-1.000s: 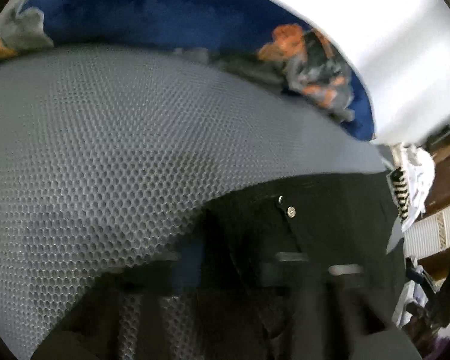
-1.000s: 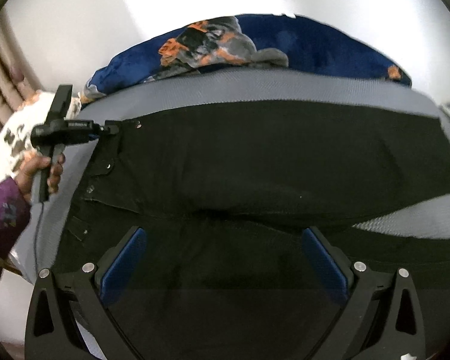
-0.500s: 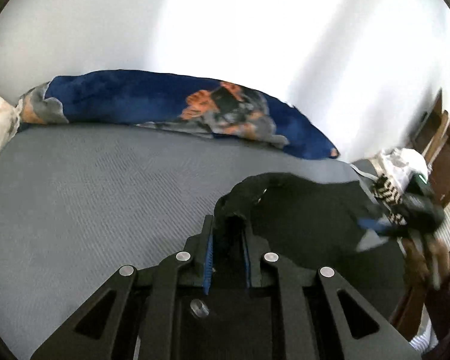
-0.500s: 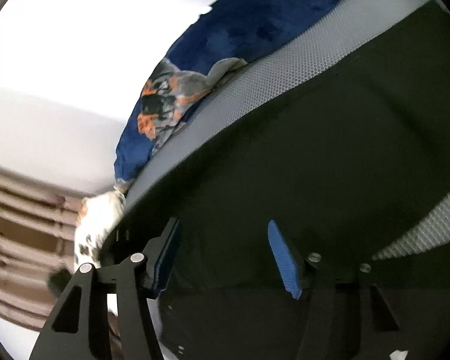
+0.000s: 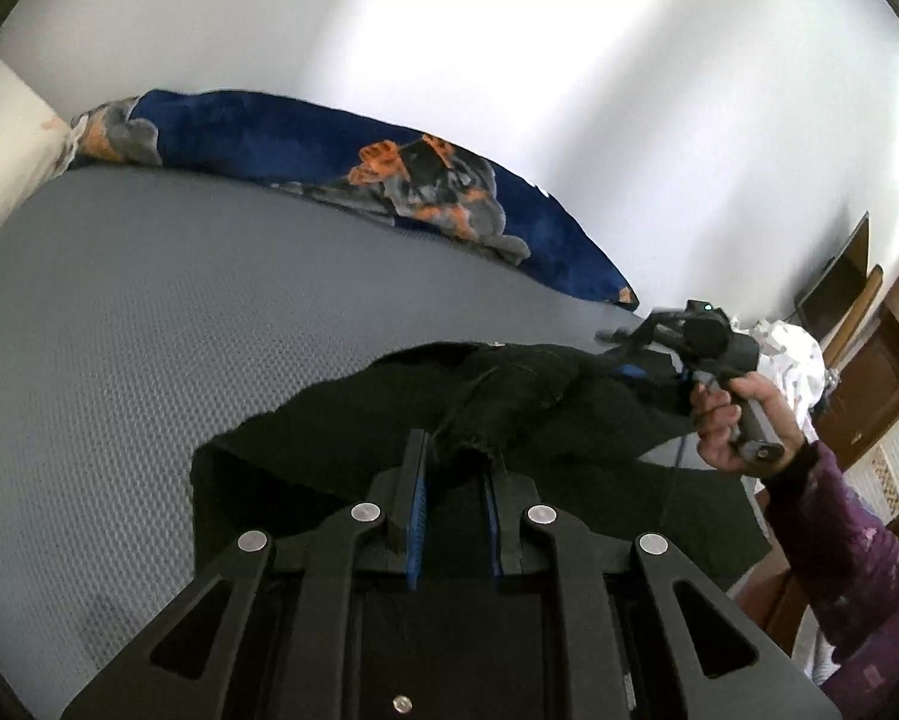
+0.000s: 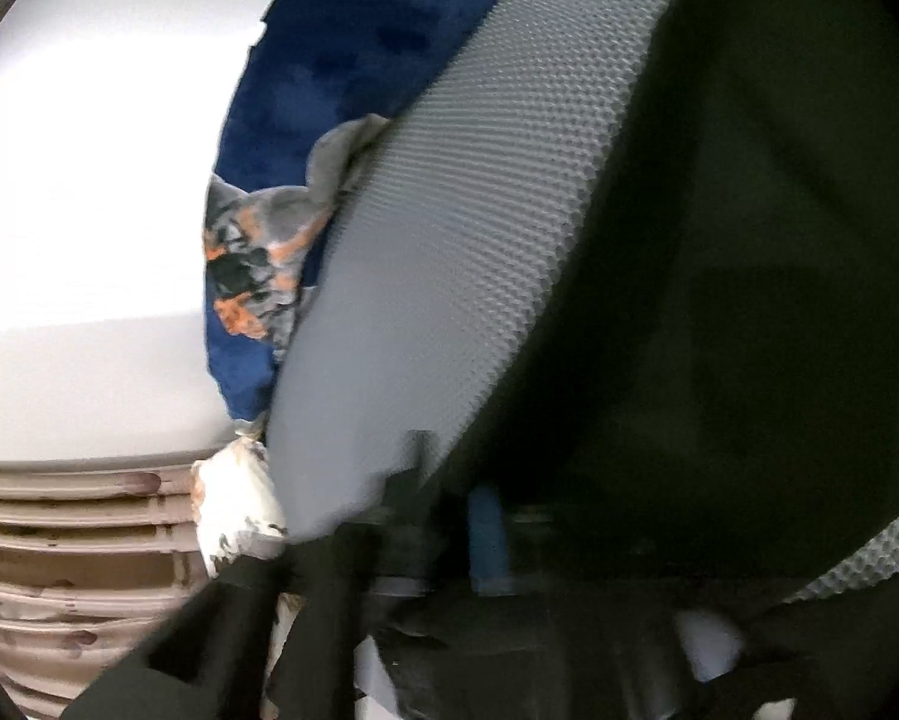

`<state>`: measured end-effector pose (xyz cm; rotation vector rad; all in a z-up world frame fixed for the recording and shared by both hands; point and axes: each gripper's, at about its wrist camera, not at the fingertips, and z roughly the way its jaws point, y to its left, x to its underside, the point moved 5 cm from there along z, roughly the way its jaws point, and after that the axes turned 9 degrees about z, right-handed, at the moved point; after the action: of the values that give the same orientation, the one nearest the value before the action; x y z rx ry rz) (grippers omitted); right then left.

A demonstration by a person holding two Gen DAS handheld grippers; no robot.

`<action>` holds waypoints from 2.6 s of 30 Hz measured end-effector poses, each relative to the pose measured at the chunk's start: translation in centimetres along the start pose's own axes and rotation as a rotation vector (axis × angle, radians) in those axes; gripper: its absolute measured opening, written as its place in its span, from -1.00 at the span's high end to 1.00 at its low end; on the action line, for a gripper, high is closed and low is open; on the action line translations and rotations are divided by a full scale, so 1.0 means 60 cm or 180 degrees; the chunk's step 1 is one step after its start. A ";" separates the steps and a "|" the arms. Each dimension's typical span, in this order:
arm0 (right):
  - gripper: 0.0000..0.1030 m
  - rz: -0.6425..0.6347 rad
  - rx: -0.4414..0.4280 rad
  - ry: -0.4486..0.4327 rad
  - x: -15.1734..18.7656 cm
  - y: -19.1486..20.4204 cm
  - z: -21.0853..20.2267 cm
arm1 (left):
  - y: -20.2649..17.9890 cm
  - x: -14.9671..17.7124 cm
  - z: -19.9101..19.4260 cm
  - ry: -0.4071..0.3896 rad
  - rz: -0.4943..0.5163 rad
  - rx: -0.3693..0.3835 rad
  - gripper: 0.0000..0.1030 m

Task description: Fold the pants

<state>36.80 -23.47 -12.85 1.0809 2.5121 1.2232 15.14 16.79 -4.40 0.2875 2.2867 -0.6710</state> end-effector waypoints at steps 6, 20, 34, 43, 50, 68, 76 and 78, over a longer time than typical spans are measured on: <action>0.90 -0.0088 -0.0040 -0.0134 0.042 -0.027 -0.035 | 0.006 0.004 -0.007 0.0054 -0.0086 -0.0057 0.68; 0.89 -0.0131 0.0016 -0.0160 0.277 -0.145 -0.127 | 0.034 0.115 -0.073 0.0346 -0.0265 -0.0356 0.62; 0.89 0.0071 0.0204 0.0062 0.355 -0.243 -0.091 | 0.069 0.236 -0.072 0.0853 -0.0285 -0.0802 0.58; 0.85 0.0068 -0.0010 0.0074 0.354 -0.251 -0.090 | 0.067 0.209 -0.173 0.0540 -0.0307 -0.1511 -0.04; 0.81 0.0121 -0.0469 0.0091 0.346 -0.253 -0.093 | -0.125 0.148 -0.105 0.0599 0.0364 -0.0480 -0.17; 0.46 0.0099 -0.1037 0.0063 0.313 -0.244 -0.125 | -0.333 0.218 0.156 0.1731 -0.0568 0.1834 -0.17; 0.46 0.0107 -0.1058 0.0033 0.312 -0.241 -0.140 | -0.315 0.214 0.189 0.1702 -0.1232 0.1938 -0.17; 0.54 0.0144 -0.1057 0.0016 0.314 -0.241 -0.140 | -0.303 0.211 0.190 0.1532 -0.1408 0.1872 -0.17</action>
<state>11.72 -22.22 -14.67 1.0536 2.1899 1.5845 5.76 -4.52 -13.21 0.2299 2.5771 -1.6618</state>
